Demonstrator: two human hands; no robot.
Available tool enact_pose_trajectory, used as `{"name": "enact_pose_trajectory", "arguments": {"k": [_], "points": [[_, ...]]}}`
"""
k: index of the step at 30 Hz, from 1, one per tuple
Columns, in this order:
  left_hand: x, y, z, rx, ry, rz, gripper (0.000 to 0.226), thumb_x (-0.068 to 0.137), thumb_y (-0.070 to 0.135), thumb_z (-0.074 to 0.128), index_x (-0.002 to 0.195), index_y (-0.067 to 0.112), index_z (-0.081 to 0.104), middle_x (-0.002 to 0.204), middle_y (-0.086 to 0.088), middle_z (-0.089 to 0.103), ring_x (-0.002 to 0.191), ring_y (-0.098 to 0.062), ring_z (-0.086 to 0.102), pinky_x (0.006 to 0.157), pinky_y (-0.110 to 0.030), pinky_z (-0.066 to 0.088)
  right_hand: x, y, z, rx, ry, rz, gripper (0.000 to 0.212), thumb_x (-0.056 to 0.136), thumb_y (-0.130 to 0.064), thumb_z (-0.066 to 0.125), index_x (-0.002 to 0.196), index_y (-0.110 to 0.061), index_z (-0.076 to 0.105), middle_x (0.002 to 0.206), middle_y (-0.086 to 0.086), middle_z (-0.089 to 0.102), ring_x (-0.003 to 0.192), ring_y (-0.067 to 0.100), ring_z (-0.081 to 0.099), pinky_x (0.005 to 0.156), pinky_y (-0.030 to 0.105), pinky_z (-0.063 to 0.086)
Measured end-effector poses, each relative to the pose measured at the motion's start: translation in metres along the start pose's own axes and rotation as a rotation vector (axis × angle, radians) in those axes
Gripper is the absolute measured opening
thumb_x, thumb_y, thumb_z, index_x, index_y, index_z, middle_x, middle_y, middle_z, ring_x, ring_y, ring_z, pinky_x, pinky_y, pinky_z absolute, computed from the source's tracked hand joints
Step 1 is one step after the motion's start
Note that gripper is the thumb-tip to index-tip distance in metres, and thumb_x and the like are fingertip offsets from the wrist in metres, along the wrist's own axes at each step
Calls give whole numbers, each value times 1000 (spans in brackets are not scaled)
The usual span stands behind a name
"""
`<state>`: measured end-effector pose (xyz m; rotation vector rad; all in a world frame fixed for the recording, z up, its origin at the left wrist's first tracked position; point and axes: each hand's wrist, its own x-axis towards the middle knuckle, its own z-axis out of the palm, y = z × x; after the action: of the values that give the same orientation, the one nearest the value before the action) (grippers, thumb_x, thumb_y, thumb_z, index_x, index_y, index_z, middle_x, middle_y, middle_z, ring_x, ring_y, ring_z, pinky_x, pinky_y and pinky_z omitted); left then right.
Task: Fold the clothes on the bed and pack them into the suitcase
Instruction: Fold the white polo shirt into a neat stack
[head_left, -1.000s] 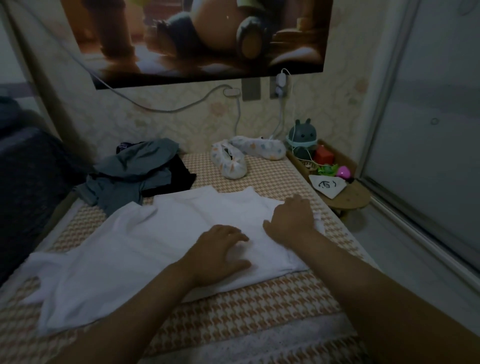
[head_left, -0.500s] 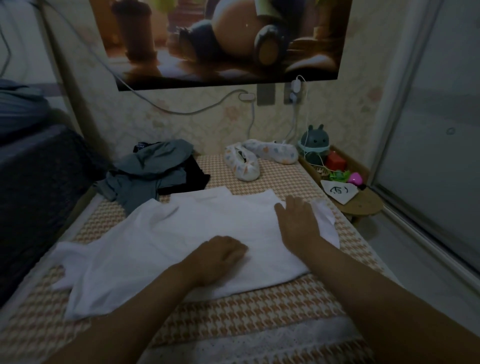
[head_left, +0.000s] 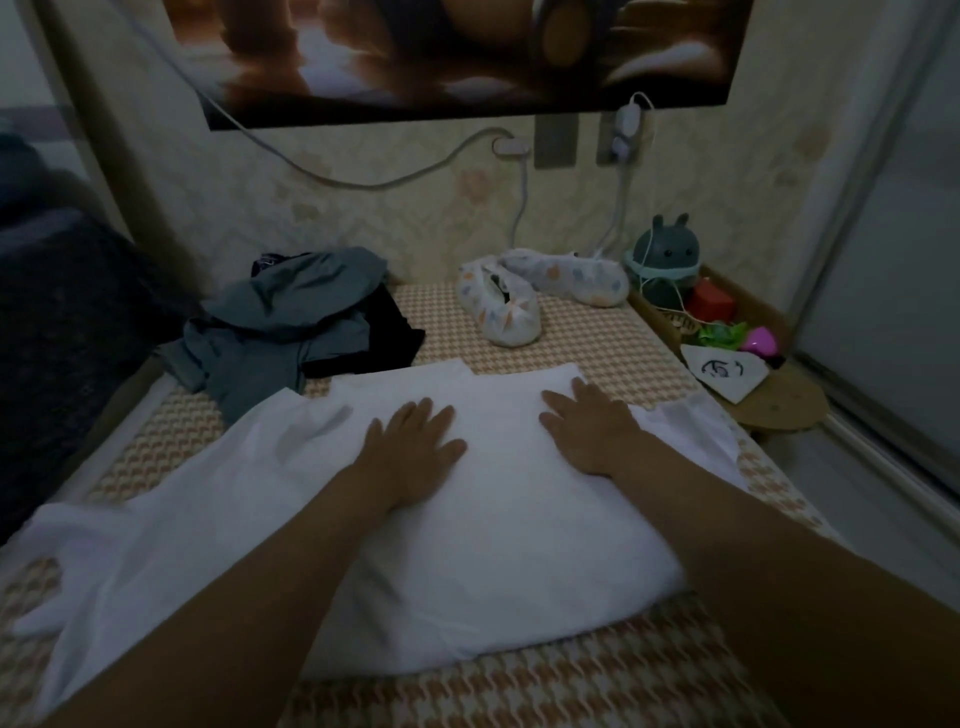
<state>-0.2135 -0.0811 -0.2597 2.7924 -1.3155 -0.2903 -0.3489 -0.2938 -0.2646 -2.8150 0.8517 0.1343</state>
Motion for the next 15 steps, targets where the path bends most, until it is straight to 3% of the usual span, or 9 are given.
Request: {"name": "enact_pose_trajectory", "arguments": {"k": [2,5,10,12,15], "points": [[14,-4,1,-3,41,-13,60,99,58,20,153,37,6,163,3,-4,149,-22,-6,119,-50,-2,10,-2,-1,23,51,30,52,102,-52,17,152,-41,15,162,11,-6,148,32,-1,118,49,2],[27,-11,7,-1,64,-53,62,95,65,18,152,44,4,162,5,-5,149,-22,-7,118,-53,-6,20,-2,-2,-56,-6,10,55,100,-56,13,153,-42,6,162,7,-10,149,30,-4,119,52,-1],[30,-13,7,-26,46,-51,65,96,63,18,153,38,1,162,3,-9,149,-21,-10,118,-51,-9,23,-23,-6,-395,33,105,59,101,-48,9,156,-25,6,162,13,-7,148,34,-6,117,57,-4],[21,-17,3,-71,61,-28,63,100,55,21,154,31,2,162,-1,-6,149,-22,-7,119,-48,-4,17,-50,-10,-473,69,33,57,103,-41,13,155,-18,11,162,15,-7,148,33,-7,116,59,-4],[-7,-38,-3,-145,174,32,60,102,40,28,155,19,9,162,-6,9,148,-22,9,121,-39,8,4,-99,-7,-232,77,-216,54,104,-42,21,153,-21,21,163,11,0,149,27,-2,119,53,-1]]}}
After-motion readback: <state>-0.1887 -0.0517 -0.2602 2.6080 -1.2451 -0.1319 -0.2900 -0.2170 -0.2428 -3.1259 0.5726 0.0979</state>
